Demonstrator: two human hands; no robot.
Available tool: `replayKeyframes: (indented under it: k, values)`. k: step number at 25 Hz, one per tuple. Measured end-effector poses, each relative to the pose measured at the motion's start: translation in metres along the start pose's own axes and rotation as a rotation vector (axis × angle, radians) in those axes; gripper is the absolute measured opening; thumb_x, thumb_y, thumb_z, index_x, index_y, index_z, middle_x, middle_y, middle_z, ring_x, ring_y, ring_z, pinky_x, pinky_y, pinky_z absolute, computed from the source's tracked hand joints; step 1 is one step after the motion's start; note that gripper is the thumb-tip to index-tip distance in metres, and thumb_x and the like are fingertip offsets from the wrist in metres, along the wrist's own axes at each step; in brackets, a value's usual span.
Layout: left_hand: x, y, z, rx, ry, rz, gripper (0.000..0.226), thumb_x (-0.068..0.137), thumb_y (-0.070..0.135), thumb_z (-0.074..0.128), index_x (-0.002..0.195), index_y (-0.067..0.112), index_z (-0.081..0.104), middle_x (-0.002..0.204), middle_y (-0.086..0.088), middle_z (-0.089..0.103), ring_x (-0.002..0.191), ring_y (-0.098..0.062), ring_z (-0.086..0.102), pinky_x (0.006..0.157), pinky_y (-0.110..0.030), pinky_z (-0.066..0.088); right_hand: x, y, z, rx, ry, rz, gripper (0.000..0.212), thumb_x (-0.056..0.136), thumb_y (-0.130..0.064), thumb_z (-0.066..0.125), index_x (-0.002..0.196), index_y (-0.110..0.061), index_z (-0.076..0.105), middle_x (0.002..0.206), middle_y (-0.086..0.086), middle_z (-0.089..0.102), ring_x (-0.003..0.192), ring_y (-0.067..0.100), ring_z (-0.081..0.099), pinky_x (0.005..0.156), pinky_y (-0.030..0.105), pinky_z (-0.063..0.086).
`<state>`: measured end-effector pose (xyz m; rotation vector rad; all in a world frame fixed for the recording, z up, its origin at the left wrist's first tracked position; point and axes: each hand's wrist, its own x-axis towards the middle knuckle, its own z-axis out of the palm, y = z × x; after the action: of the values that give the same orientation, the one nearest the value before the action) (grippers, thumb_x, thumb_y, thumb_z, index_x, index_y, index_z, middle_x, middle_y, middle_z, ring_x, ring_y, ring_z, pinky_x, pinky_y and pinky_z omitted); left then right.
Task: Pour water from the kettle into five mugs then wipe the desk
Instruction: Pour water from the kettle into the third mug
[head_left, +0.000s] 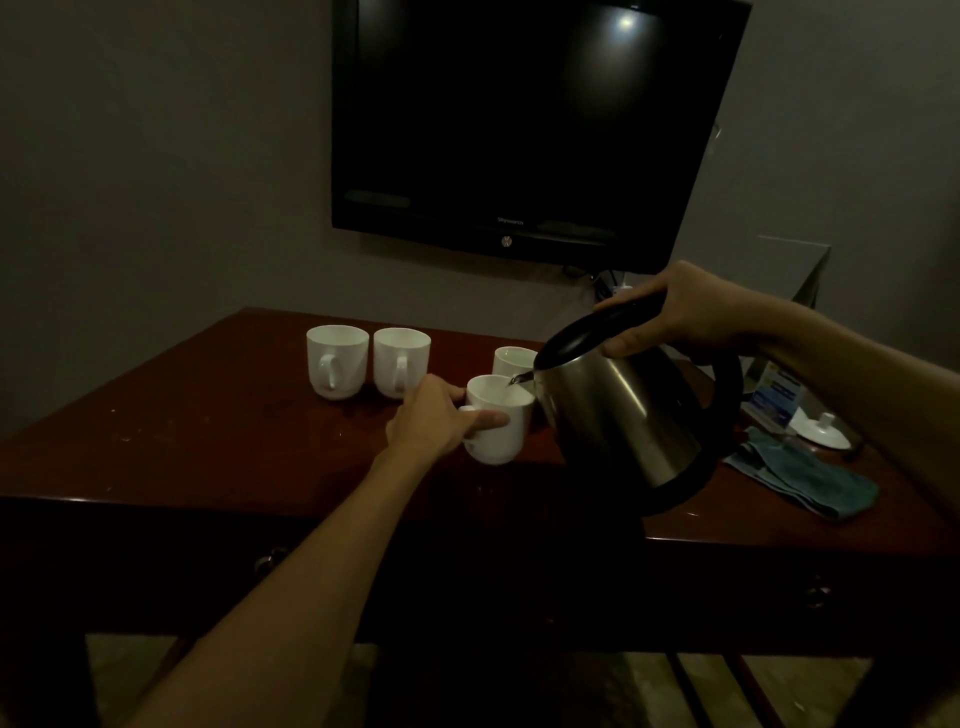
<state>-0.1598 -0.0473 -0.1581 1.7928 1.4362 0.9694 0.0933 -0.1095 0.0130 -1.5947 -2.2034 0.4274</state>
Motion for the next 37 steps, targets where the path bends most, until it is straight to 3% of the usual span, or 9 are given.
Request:
replayKeyframes:
  k: [5, 10, 14, 18, 22, 26, 31, 34, 37]
  values:
    - [0.0001, 0.0002, -0.0008, 0.006, -0.015, -0.010, 0.038, 0.072, 0.045, 0.082, 0.100, 0.022, 0.070, 0.083, 0.008, 0.068, 0.090, -0.014, 0.068, 0.089, -0.049, 0.055, 0.0000, 0.0001, 0.0001, -0.021, -0.007, -0.010, 0.063, 0.065, -0.040, 0.076, 0.124, -0.021, 0.067, 0.093, 0.009, 0.072, 0.086, 0.033, 0.064, 0.078, 0.035, 0.052]
    - [-0.0016, 0.0027, -0.0025, 0.028, -0.027, -0.025, 0.046, 0.073, 0.046, 0.081, 0.107, 0.018, 0.070, 0.085, 0.010, 0.064, 0.091, -0.013, 0.065, 0.089, -0.045, 0.054, 0.0004, -0.0030, 0.0004, -0.031, 0.000, -0.006, 0.047, 0.077, -0.027, 0.078, 0.123, -0.021, 0.067, 0.079, -0.008, 0.067, 0.071, 0.001, 0.064, 0.067, 0.020, 0.044]
    - [-0.0021, 0.0036, -0.0018, 0.028, -0.010, -0.027, 0.039, 0.073, 0.046, 0.082, 0.099, 0.022, 0.067, 0.078, 0.014, 0.060, 0.088, -0.010, 0.063, 0.090, -0.048, 0.053, 0.0001, -0.0027, 0.0016, -0.032, -0.010, -0.004, 0.055, 0.072, -0.034, 0.077, 0.124, -0.023, 0.067, 0.095, 0.008, 0.071, 0.093, 0.035, 0.065, 0.081, 0.039, 0.053]
    - [-0.0012, 0.0035, -0.0013, 0.009, -0.011, -0.040, 0.043, 0.071, 0.046, 0.083, 0.102, 0.021, 0.066, 0.080, 0.013, 0.059, 0.090, -0.010, 0.059, 0.093, -0.049, 0.052, -0.0003, -0.0034, 0.0009, -0.023, -0.022, -0.009, 0.050, 0.077, -0.027, 0.076, 0.125, -0.021, 0.066, 0.089, -0.005, 0.068, 0.078, 0.007, 0.063, 0.070, 0.021, 0.044]
    - [0.0001, 0.0013, -0.0007, 0.013, -0.016, -0.034, 0.051, 0.071, 0.048, 0.082, 0.110, 0.019, 0.069, 0.096, 0.006, 0.067, 0.096, -0.014, 0.062, 0.093, -0.050, 0.052, -0.0013, -0.0026, 0.0002, -0.017, -0.017, 0.000, 0.057, 0.068, -0.039, 0.077, 0.122, -0.024, 0.068, 0.087, 0.006, 0.071, 0.080, 0.028, 0.064, 0.075, 0.038, 0.052]
    - [0.0010, 0.0002, 0.0000, 0.019, -0.014, -0.033, 0.051, 0.069, 0.049, 0.082, 0.110, 0.020, 0.070, 0.098, 0.004, 0.070, 0.099, -0.016, 0.065, 0.091, -0.049, 0.053, 0.0000, -0.0027, 0.0003, -0.018, -0.030, -0.002, 0.060, 0.064, -0.042, 0.076, 0.121, -0.024, 0.067, 0.076, 0.000, 0.069, 0.063, 0.012, 0.064, 0.067, 0.032, 0.052]
    - [0.0022, -0.0014, 0.0000, 0.027, -0.022, -0.027, 0.038, 0.069, 0.049, 0.082, 0.096, 0.025, 0.069, 0.085, 0.010, 0.066, 0.093, -0.014, 0.066, 0.089, -0.049, 0.054, 0.0020, -0.0017, 0.0010, -0.024, -0.012, 0.020, 0.064, 0.061, -0.045, 0.077, 0.122, -0.026, 0.068, 0.095, 0.008, 0.072, 0.097, 0.039, 0.065, 0.086, 0.048, 0.054]
    - [0.0024, -0.0018, -0.0005, 0.027, -0.021, -0.015, 0.038, 0.070, 0.048, 0.082, 0.097, 0.024, 0.069, 0.087, 0.009, 0.067, 0.092, -0.014, 0.066, 0.089, -0.048, 0.055, 0.0032, -0.0013, 0.0012, -0.014, -0.015, 0.017, 0.059, 0.059, -0.048, 0.079, 0.115, -0.032, 0.069, 0.097, 0.014, 0.072, 0.099, 0.049, 0.062, 0.090, 0.060, 0.051]
    - [0.0034, -0.0025, -0.0004, 0.026, -0.027, -0.013, 0.031, 0.070, 0.046, 0.082, 0.089, 0.028, 0.066, 0.085, 0.009, 0.067, 0.091, -0.013, 0.066, 0.089, -0.048, 0.055, 0.0035, -0.0001, 0.0004, -0.010, -0.016, 0.020, 0.055, 0.061, -0.046, 0.079, 0.114, -0.032, 0.070, 0.094, 0.015, 0.072, 0.092, 0.047, 0.063, 0.087, 0.055, 0.052]
